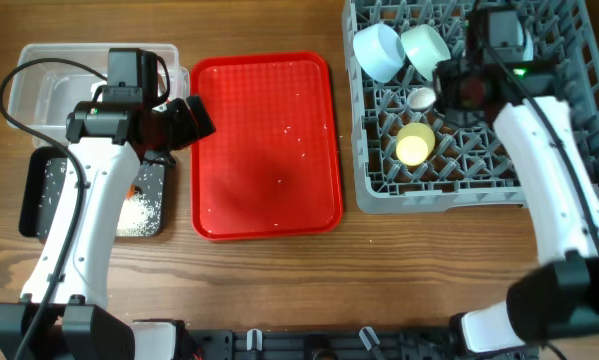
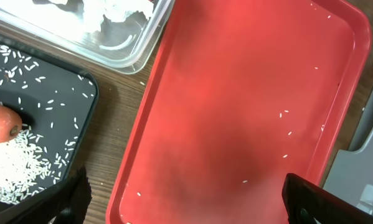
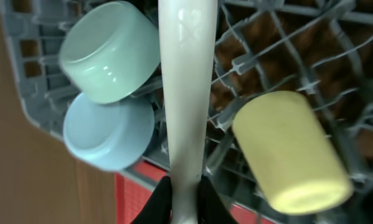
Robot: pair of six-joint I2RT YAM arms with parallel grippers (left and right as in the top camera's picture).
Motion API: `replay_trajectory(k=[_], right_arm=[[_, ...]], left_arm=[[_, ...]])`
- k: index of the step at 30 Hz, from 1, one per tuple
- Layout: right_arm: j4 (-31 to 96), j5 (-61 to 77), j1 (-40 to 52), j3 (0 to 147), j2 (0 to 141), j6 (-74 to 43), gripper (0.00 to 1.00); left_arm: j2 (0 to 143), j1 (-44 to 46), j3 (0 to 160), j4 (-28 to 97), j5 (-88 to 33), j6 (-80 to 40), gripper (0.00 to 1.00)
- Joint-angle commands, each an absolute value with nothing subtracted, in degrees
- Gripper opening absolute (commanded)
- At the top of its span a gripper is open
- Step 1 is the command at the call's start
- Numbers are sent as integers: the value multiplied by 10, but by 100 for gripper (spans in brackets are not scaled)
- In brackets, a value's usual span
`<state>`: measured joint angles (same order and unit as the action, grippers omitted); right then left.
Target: Sort waste into correct bins and load items into the dishwasher rack
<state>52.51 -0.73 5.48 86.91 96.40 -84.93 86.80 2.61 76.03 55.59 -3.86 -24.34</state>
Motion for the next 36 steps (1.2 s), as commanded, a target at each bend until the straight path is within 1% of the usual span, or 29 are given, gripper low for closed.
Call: replay_trajectory(k=[1, 2, 3, 4, 5, 6, 8, 9, 11, 12, 13, 14, 15, 16, 17, 18, 20, 24, 25, 26, 27, 28, 31, 33, 36], right_arm=[[495, 17, 59, 847, 1029, -921, 4], [482, 27, 59, 847, 1049, -915, 4], [475, 36, 59, 847, 1065, -915, 15], [475, 37, 59, 847, 1070, -909, 32], [471, 37, 59, 847, 1070, -892, 40], [450, 37, 59, 848, 1068, -842, 53], [431, 37, 59, 856, 1050, -772, 70], [427, 37, 59, 856, 1040, -758, 71], [422, 36, 59, 856, 992, -694, 74], [423, 39, 59, 856, 962, -627, 75], [429, 52, 59, 856, 922, -535, 75], [435, 76, 59, 856, 889, -436, 75], [458, 118, 59, 856, 843, -311, 76], [493, 148, 59, 856, 805, -227, 94], [532, 153, 59, 856, 774, -189, 100], [583, 148, 59, 856, 741, -178, 100], [679, 149, 59, 856, 685, -197, 100], [722, 128, 59, 856, 652, -192, 100], [722, 115, 59, 856, 653, -176, 100], [715, 116, 59, 856, 654, -136, 100], [698, 116, 59, 856, 654, -90, 100], [687, 116, 59, 854, 654, -73, 100], [597, 104, 59, 824, 649, -59, 100], [474, 102, 59, 734, 601, -44, 100], [310, 101, 59, 540, 488, -30, 100]], left_arm=[[872, 23, 760, 555, -31, -249, 100], [872, 23, 760, 555, -31, -249, 100], [872, 23, 760, 555, -31, -249, 100], [872, 23, 760, 555, -31, -249, 100], [872, 23, 760, 555, -31, -249, 100], [872, 23, 760, 555, -31, -249, 100], [872, 23, 760, 555, -31, -249, 100], [872, 23, 760, 555, -31, -249, 100], [872, 23, 760, 555, -31, -249, 100], [872, 23, 760, 555, -31, -249, 100], [872, 23, 760, 555, -31, -249, 100], [872, 23, 760, 555, -31, -249, 100], [872, 23, 760, 555, -31, -249, 100], [872, 23, 760, 555, -31, -249, 100], [872, 23, 760, 555, -31, -249, 100], [872, 23, 760, 555, -31, -249, 100], [872, 23, 760, 555, -31, -249, 100], [872, 23, 760, 555, -31, -249, 100], [872, 23, 760, 555, -31, -249, 100], [872, 23, 760, 555, -31, -249, 100], [872, 23, 760, 555, -31, -249, 100], [872, 23, 760, 555, -31, -249, 100], [872, 23, 760, 555, -31, -249, 100], [872, 23, 760, 555, -31, -249, 100], [872, 23, 760, 555, -31, -249, 100]])
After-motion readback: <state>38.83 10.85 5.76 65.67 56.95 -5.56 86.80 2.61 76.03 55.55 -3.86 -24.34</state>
